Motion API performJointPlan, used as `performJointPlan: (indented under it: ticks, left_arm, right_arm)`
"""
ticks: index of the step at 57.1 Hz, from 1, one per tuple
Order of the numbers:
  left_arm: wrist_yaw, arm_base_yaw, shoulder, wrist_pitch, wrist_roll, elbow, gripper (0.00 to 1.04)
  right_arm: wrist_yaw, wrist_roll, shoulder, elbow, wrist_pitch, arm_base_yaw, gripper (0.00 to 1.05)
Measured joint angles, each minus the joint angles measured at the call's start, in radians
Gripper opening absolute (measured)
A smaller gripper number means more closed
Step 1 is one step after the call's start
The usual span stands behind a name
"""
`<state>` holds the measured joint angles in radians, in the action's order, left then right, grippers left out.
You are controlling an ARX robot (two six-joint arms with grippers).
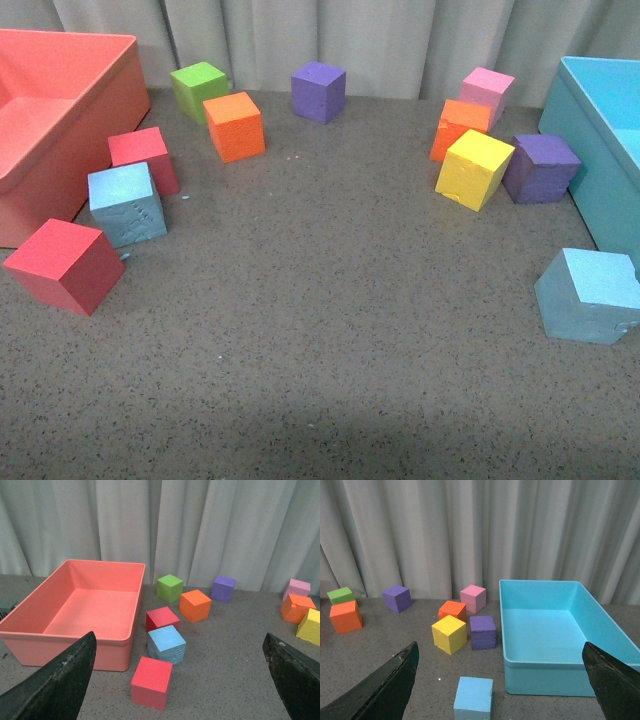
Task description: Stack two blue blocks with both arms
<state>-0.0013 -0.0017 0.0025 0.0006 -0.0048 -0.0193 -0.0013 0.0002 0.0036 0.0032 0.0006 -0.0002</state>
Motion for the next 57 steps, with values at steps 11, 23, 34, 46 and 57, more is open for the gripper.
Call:
performJointPlan:
  ticks: [11,23,34,46,57]
  left_arm:
    - [0.000,0.000,0.000,0.000,0.000,0.000,0.98]
    - [0.000,0.000,0.000,0.000,0.000,0.000,0.98]
    - [0.000,0.000,0.000,0.000,0.000,0.000,0.98]
    - [0.000,0.000,0.000,0.000,0.000,0.000,0.98]
    - [0.000,0.000,0.000,0.000,0.000,0.000,0.98]
  right_arm:
    - [0.000,0.000,0.000,0.000,0.000,0.000,0.95]
    - [0.000,0.000,0.000,0.000,0.000,0.000,0.95]
    - [0.000,0.000,0.000,0.000,0.000,0.000,0.95]
    - [0.000,0.000,0.000,0.000,0.000,0.000,0.95]
    - [0.000,0.000,0.000,0.000,0.000,0.000,0.95]
